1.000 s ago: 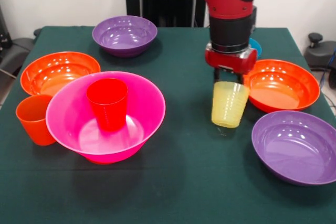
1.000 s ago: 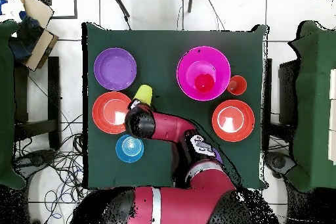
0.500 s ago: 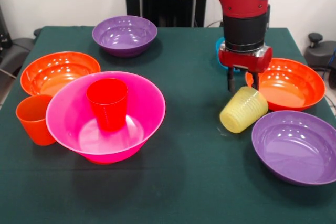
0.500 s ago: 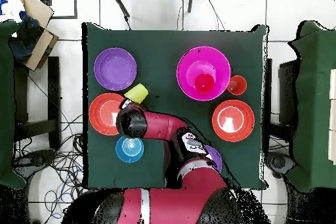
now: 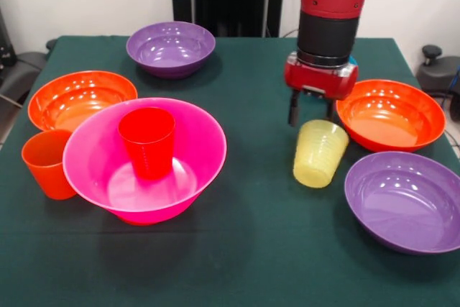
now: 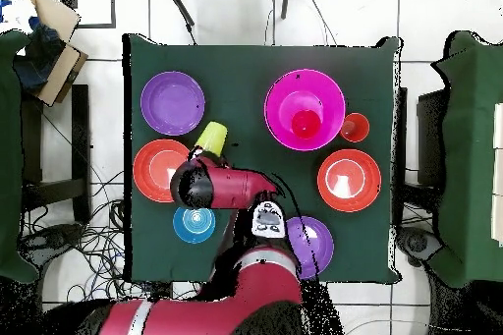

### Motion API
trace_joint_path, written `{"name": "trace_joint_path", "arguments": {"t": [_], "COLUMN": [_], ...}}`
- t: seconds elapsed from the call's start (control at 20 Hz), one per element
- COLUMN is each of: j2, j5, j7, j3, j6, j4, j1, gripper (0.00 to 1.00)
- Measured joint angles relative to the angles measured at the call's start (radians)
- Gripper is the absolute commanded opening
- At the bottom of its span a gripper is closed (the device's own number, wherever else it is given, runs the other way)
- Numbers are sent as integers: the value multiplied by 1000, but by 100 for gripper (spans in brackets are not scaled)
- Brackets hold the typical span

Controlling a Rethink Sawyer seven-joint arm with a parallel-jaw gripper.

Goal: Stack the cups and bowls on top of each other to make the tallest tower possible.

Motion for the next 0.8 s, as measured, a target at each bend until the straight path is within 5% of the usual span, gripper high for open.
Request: {"name": "trace_joint_path", "arguments": {"t": [0.35,0.8], "j2": [39,56], "j5": [0,0], "j7": [0,0], "j3": [-202,-280], "j6": [-14,-53], "j4": [-90,-146], "j1": [122,154], "gripper": [100,100]}}
